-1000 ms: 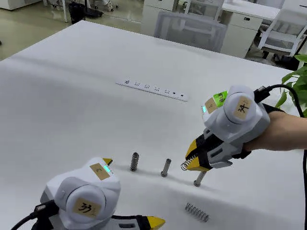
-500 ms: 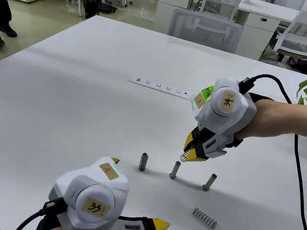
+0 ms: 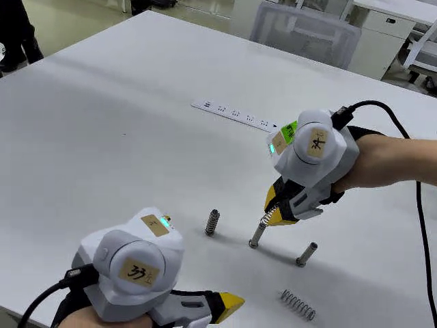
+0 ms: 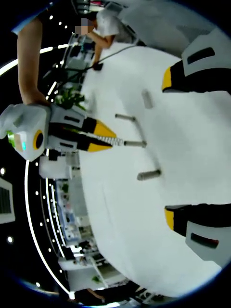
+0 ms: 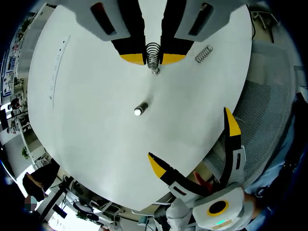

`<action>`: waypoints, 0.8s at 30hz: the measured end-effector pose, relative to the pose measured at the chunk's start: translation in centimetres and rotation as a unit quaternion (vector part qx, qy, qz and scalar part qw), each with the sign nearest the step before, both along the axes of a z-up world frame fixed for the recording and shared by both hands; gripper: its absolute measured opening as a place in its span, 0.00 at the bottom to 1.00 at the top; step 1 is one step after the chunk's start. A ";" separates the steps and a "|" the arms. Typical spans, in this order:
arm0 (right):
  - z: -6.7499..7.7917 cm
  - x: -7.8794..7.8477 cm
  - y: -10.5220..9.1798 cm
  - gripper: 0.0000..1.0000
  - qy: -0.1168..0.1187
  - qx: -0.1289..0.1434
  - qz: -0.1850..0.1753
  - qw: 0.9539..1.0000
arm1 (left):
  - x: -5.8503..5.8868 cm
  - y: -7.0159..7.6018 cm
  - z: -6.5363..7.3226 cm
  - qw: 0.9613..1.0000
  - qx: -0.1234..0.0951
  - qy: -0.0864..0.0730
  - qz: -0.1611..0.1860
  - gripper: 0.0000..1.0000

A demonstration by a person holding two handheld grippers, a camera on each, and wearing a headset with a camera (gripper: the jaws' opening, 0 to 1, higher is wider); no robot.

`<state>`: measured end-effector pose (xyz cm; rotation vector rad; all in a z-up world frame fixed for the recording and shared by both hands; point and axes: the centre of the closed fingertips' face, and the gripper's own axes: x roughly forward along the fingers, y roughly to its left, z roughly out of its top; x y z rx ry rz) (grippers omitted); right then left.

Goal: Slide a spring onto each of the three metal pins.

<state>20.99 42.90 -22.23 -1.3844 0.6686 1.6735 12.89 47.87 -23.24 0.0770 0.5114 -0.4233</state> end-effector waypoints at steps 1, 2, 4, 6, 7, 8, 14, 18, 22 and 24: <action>-0.1 0.0 0.0 0.13 0.000 -0.003 0.002 1.000 | 0.0 -0.1 0.1 1.000 0.000 -0.004 -0.002 0.98; -0.2 0.0 0.0 0.13 0.000 -0.004 0.001 1.000 | 0.1 -0.1 0.2 1.000 0.000 -0.007 -0.003 0.98; -0.3 0.1 -0.1 0.13 -0.001 -0.009 0.004 1.000 | 0.0 -0.2 0.2 1.000 0.000 -0.006 -0.005 0.98; -0.3 0.0 -0.2 0.13 0.000 -0.011 0.006 1.000 | 0.0 -0.2 0.1 1.000 0.000 -0.003 -0.006 0.98; -0.4 0.0 -0.1 0.13 0.001 -0.012 0.006 1.000 | 0.0 -0.2 0.1 1.000 0.000 -0.002 -0.005 0.98; -0.4 0.0 -0.1 0.13 0.000 -0.012 0.007 1.000 | 0.0 -0.2 0.1 1.000 0.000 -0.003 -0.005 0.98; -0.7 0.0 -0.1 0.13 -0.004 -0.017 0.013 1.000 | 0.0 -0.2 0.1 1.000 -0.002 -0.002 -0.006 0.97; -1.0 0.1 0.0 0.13 -0.005 -0.022 0.014 1.000 | 0.0 -0.2 0.0 1.000 -0.004 0.000 -0.006 0.97; -1.1 0.0 0.1 0.13 -0.005 -0.024 0.018 1.000 | -0.1 -0.4 -0.1 1.000 -0.004 0.003 -0.009 0.97; -1.3 0.1 0.1 0.13 -0.005 -0.026 0.019 0.999 | -0.1 -0.4 -0.1 1.000 -0.005 0.003 -0.010 0.97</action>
